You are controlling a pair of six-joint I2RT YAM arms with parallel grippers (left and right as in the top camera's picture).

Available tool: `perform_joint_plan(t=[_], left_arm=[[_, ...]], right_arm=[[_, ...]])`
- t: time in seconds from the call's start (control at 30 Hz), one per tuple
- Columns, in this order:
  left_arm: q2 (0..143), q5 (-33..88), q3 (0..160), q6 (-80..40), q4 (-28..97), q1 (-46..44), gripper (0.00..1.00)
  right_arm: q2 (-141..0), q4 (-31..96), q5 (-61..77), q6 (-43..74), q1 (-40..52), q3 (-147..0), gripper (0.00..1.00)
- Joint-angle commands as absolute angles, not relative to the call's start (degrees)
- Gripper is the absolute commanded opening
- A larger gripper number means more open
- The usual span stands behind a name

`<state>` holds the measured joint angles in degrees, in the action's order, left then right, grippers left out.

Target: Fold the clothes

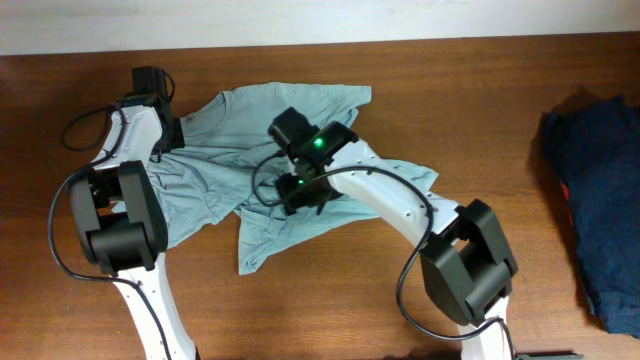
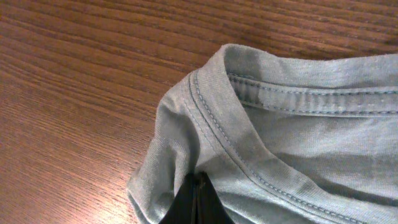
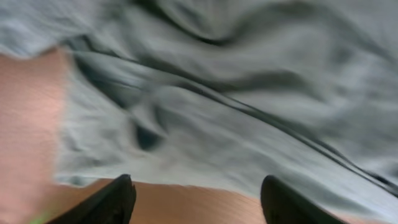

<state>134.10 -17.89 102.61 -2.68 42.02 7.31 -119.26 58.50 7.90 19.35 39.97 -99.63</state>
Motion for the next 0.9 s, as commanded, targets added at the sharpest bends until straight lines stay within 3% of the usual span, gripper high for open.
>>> perform_joint_plan(t=[0.0, 0.27, 0.33, 0.4, 0.47, 0.73, 0.87], left_arm=[[140.33, -15.27, 98.74, -2.98, 44.23, 7.79, 0.00], [140.33, -15.27, 98.74, -2.98, 44.23, 7.79, 0.00], [140.33, -15.27, 98.74, -2.98, 44.23, 7.79, 0.00], [140.33, -15.27, 98.74, -2.98, 44.27, 7.79, 0.00], [140.33, -15.27, 98.74, -2.98, 44.45, 7.79, 0.00], [140.33, -15.29, 98.74, -2.98, 44.40, 7.79, 0.00], [140.33, -15.31, 98.74, -1.72, 44.42, 7.79, 0.01]], right_arm=[[-122.65, 55.59, 14.68, 23.24, 41.80, -99.79, 0.72], [-128.01, 50.59, 21.47, 22.98, 44.82, -99.74, 0.70], [-128.01, 49.89, 21.41, 22.98, 45.82, -99.74, 0.63], [-128.01, 50.13, 19.90, 22.98, 46.44, -99.74, 0.38], [-127.96, 52.75, 16.62, 23.00, 46.37, -99.81, 0.04], [-119.48, 80.29, -17.10, 21.43, 39.83, -100.07, 0.04], [-115.20, 87.46, -26.41, 21.50, 36.91, -100.07, 0.04]])
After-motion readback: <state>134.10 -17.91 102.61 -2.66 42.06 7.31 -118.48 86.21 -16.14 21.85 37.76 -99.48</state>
